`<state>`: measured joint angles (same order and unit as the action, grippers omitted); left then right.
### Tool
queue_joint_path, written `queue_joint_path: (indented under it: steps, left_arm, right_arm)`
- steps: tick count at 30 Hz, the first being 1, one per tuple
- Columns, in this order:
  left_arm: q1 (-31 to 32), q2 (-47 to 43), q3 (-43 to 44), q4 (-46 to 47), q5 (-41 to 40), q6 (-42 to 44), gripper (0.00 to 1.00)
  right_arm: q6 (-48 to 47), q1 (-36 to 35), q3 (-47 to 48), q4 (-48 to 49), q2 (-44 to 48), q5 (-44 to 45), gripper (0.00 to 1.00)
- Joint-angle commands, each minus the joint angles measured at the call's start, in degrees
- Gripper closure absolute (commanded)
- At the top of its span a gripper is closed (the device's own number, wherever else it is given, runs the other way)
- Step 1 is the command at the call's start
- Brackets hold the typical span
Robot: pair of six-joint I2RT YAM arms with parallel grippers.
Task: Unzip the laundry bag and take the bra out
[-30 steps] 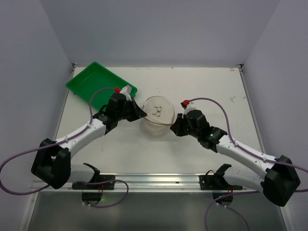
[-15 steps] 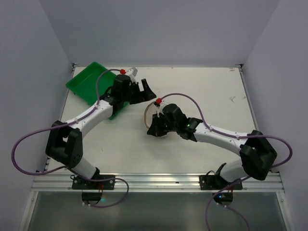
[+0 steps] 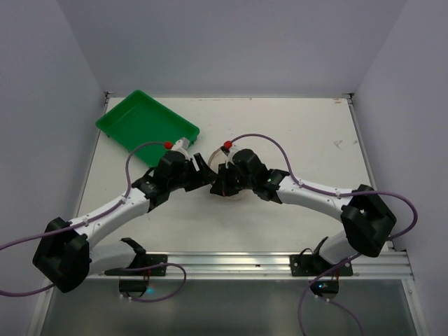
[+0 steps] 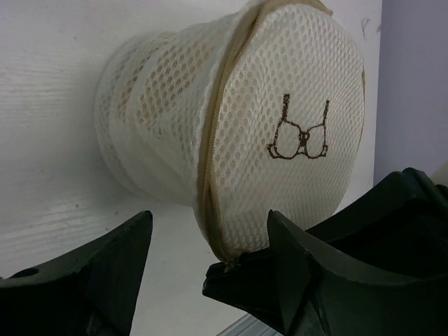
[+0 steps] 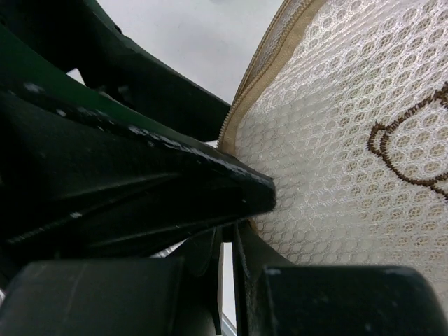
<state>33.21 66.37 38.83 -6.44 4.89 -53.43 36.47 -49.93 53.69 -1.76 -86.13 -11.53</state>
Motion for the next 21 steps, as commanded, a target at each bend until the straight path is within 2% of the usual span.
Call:
queue_joint_path:
  steps: [1,2,5,6,7,8,11,15,17,19,21]
  left_arm:
    - [1.77,2.18,0.37,5.38,-0.67,-2.91,0.31]
    - [1.77,3.58,0.63,6.86,-0.75,-3.08,0.35]
    - [1.86,5.26,1.25,8.72,-1.54,-3.52,0.63]
    - [1.86,5.44,1.51,8.55,-1.81,-3.09,0.85]
    - [1.77,5.53,2.3,8.11,-2.24,-2.65,0.94]
    - [1.68,5.53,2.91,6.54,-3.81,-2.04,1.0]
    - [-0.5,5.61,4.32,2.5,-3.92,1.48,1.0]
    - [-5.78,5.79,4.15,1.43,1.17,7.18,1.0]
    - [-8.41,6.75,5.37,0.2,3.37,9.73,1.0]
    - [-9.04,9.46,9.3,-0.5,4.6,15.0,1.0]
    - [-9.13,12.72,13.97,-4.36,5.57,20.26,1.0]
  right_arm:
    - [0.18,-0.08,1.86,1.94,0.08,0.45,1.0]
    - [0.1,-0.08,1.42,1.94,0.34,0.46,1.0]
    - [-0.69,-0.08,0.01,-0.43,2.27,1.33,1.0]
    - [-1.31,0.01,-0.69,-1.66,3.06,2.73,1.0]
    - [-2.01,0.1,-2.35,-2.45,5.16,3.87,1.0]
    - [-2.62,0.27,-3.32,-3.24,6.4,5.01,1.0]
    - [-4.21,2.81,-9.03,-6.15,12.46,8.19,1.0]
    - [-6.75,9.92,-16.06,-9.74,21.42,8.54,1.0]
    - [-8.07,10.29,-17.3,-10.98,25.02,10.12,1.0]
    - [-10.09,10.29,-17.31,-10.2,25.83,7.33,1.0]
    - [-10.1,10.03,-16.78,-7.49,24.27,0.57,1.0]
